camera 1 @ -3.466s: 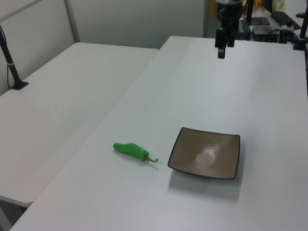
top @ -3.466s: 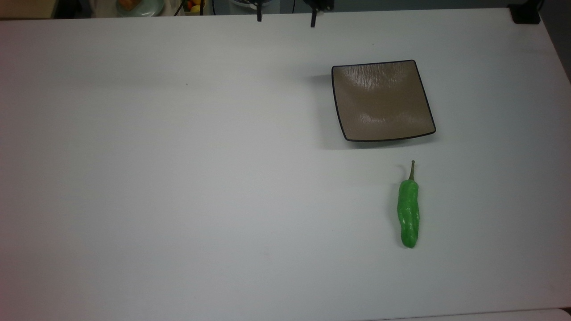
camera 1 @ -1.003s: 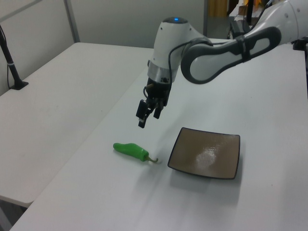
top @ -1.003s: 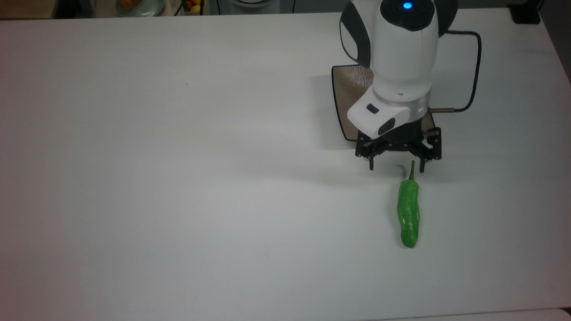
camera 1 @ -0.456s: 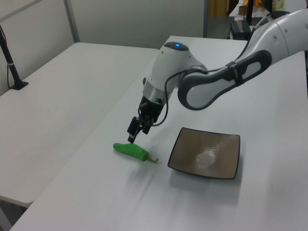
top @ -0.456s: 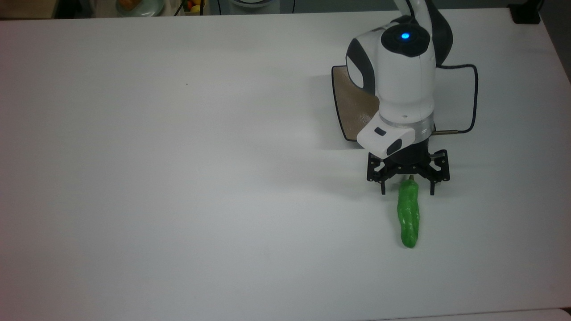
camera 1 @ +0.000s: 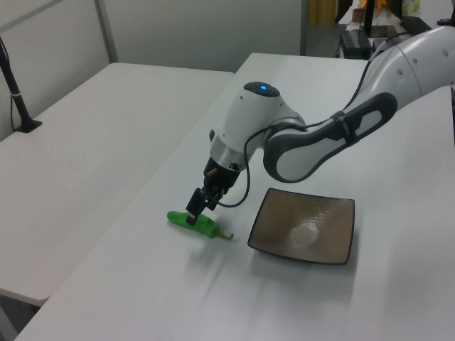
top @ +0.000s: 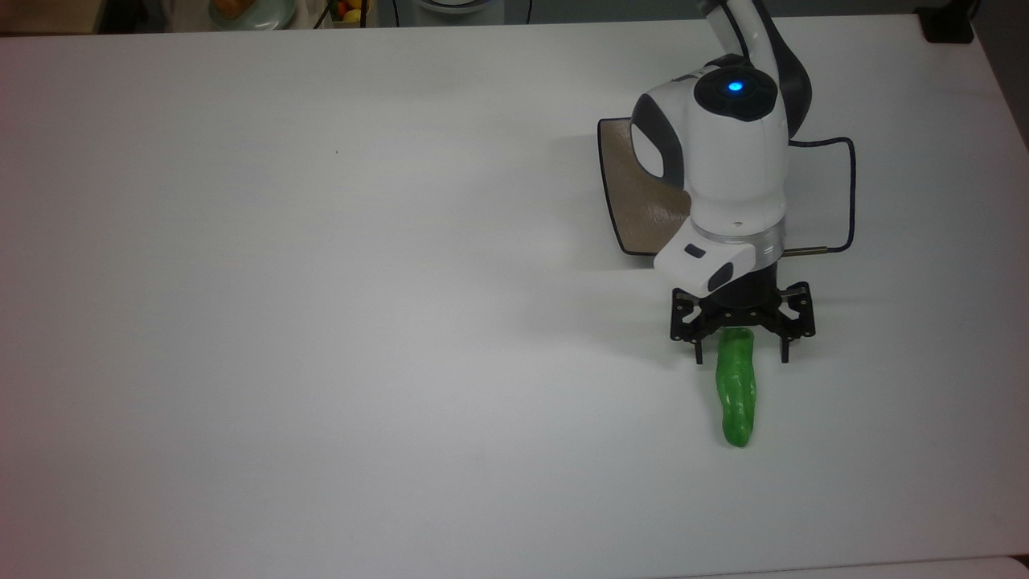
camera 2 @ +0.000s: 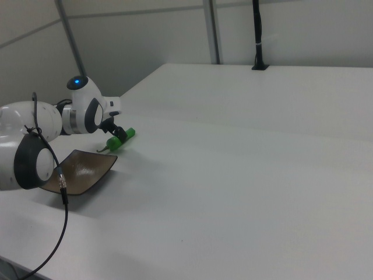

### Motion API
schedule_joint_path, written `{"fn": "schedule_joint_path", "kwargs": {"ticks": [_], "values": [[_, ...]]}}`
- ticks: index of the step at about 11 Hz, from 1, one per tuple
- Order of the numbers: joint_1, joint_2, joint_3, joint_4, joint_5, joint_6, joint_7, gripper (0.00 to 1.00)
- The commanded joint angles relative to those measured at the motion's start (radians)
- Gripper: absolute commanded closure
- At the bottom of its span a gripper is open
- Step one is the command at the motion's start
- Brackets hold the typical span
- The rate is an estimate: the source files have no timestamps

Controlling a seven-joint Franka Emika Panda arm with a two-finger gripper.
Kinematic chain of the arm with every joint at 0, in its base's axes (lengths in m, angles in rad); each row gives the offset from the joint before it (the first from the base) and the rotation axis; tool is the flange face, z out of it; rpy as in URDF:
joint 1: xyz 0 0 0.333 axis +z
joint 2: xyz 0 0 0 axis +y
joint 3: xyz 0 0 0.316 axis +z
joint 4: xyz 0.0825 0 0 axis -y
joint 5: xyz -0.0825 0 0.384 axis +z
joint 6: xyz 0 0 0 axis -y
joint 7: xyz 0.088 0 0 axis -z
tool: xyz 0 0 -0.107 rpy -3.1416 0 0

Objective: Chili peppers are placed on a ceramic plate
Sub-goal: 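Lower the gripper onto the green chili pepper and close it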

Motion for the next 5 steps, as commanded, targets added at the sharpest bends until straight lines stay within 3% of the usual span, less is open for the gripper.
{"fn": "schedule_joint_path", "kwargs": {"ticks": [1, 4, 5], "values": [[0.018, 0.038, -0.008, 0.027, -0.048, 0.043, 0.03, 0.02], [0.018, 0.038, -0.007, 0.027, -0.067, 0.048, 0.028, 0.19], [0.018, 0.038, -0.007, 0.027, -0.067, 0.048, 0.027, 0.3]]}}
